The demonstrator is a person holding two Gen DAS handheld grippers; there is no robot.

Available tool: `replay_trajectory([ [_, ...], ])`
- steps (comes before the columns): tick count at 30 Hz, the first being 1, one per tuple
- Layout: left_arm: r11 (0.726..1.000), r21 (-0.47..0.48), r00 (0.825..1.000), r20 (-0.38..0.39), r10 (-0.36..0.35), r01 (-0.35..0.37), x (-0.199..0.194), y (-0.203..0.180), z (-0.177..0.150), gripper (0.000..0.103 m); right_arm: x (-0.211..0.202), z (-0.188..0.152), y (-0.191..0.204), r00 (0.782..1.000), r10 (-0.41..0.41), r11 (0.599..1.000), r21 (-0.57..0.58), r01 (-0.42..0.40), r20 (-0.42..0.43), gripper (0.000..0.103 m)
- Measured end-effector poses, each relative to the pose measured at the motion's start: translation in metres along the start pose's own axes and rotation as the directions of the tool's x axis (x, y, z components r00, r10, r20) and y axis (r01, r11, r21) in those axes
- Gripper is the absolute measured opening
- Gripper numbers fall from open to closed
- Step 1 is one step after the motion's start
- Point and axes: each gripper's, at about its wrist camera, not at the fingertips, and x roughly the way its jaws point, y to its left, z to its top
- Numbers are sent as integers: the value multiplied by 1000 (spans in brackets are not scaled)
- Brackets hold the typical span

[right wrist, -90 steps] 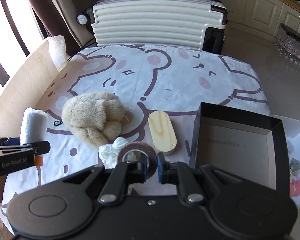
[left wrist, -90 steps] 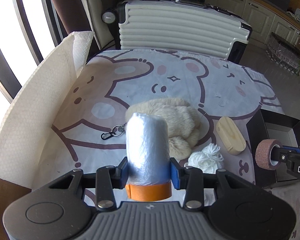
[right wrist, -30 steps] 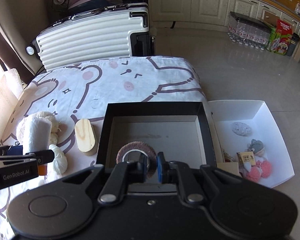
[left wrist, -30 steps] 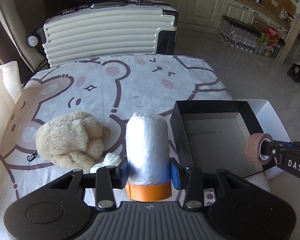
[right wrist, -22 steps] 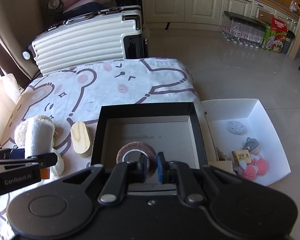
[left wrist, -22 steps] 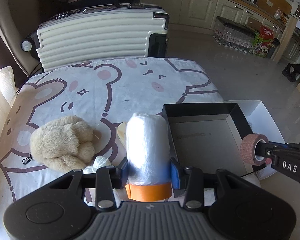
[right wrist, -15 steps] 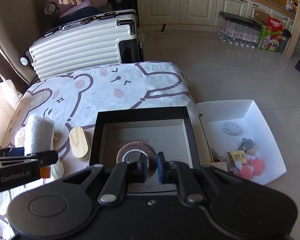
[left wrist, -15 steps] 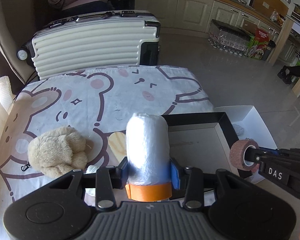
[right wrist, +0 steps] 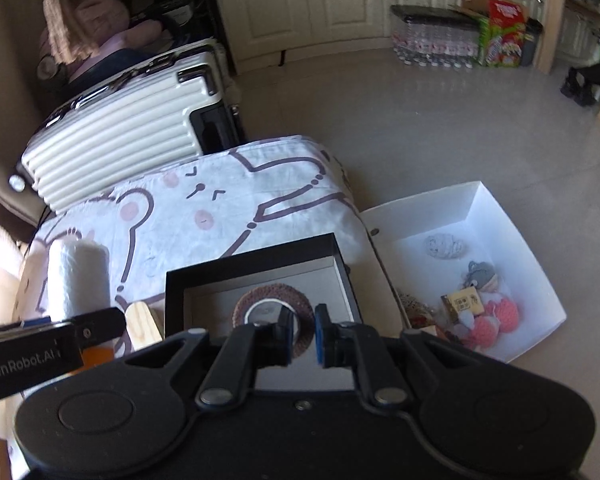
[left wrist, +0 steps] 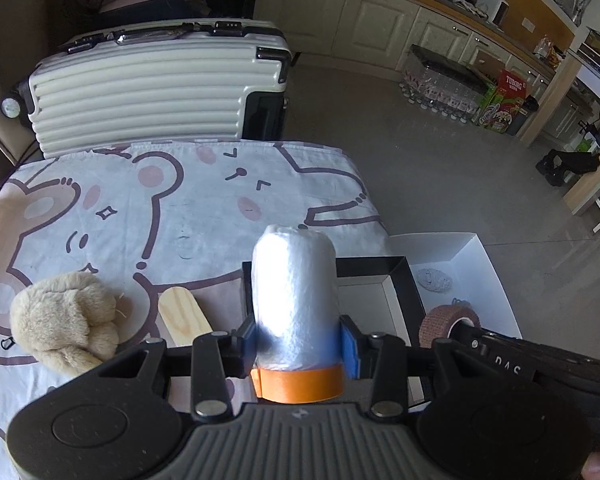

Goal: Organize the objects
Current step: 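Carry the plastic roll over the black box while the right tool carries the tape roll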

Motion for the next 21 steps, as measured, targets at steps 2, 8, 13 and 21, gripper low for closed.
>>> replay_trajectory([
  [2,1000,-3,1000,-22,-9,9,14,1,-6,42,11,-5,-5,1000,0,999,34,0,-22,11],
  [8,999,-22,993,-106,-42,40,55,10,-25,42,43,-20,-15,996,-18,998,56,23,-82,11],
  [13,998,-40,991,-123,-60,56,75,15,-26,42,59,-22,-22,994,-32,997,64,39,-106,11],
  [21,998,-21,987,-154,-55,52,92,11,-30,42,79,-24,-19,990,-33,998,46,40,-141,11],
])
